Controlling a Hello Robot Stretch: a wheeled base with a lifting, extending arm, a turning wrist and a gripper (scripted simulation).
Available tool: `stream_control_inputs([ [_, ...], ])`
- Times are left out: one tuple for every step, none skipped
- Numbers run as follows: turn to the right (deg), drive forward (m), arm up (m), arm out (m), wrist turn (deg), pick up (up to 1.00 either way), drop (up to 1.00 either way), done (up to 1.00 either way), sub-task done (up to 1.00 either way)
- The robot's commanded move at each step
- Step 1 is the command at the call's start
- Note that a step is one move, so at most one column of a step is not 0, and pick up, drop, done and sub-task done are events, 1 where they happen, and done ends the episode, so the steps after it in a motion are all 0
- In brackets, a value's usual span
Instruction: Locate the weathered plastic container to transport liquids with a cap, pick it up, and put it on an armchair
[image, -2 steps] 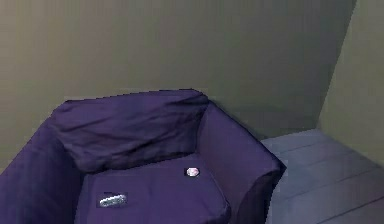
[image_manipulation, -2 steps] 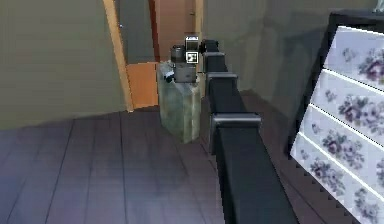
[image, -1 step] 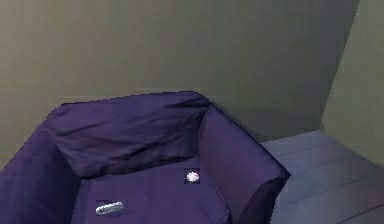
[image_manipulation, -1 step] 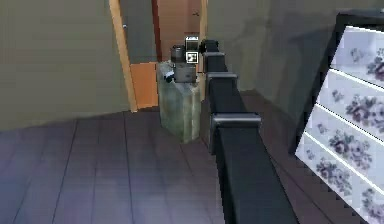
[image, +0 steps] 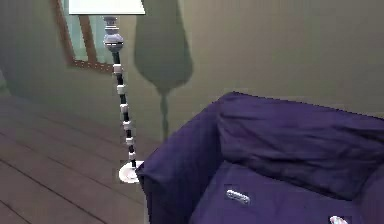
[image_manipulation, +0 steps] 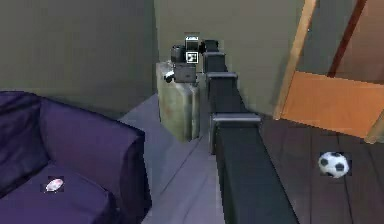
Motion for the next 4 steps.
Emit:
stream_control_inputs([
  [-45.0, 0.0, 0.0, 0.0, 0.0, 0.0, 0.0, 0.0, 0.0],
  [-27.0, 0.0, 0.0, 0.0, 0.0, 0.0, 0.0, 0.0, 0.0],
  [0.0, 0.0, 0.0, 0.06, 0.0, 0.0, 0.0, 0.0, 0.0],
  [0.0, 0.0, 0.0, 0.0, 33.0, 0.0, 0.0, 0.0, 0.0],
])
